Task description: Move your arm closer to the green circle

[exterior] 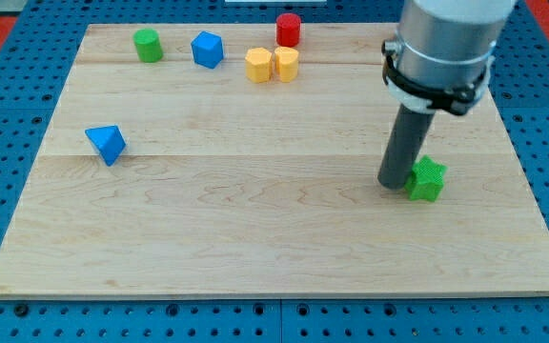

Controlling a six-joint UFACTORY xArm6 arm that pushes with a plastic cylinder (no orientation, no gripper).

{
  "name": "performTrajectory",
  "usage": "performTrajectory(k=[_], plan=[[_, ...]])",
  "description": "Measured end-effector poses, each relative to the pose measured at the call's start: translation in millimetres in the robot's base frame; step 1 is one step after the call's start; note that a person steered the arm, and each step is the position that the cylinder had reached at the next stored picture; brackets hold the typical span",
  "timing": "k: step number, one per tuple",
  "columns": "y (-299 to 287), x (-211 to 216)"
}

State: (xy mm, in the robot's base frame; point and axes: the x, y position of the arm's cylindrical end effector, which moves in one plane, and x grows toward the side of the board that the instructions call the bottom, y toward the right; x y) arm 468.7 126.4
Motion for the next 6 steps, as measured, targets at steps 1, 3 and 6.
performTrajectory(k=[1,3,6], plan=[[-22,-64],[-137,-101],[-298,-165]])
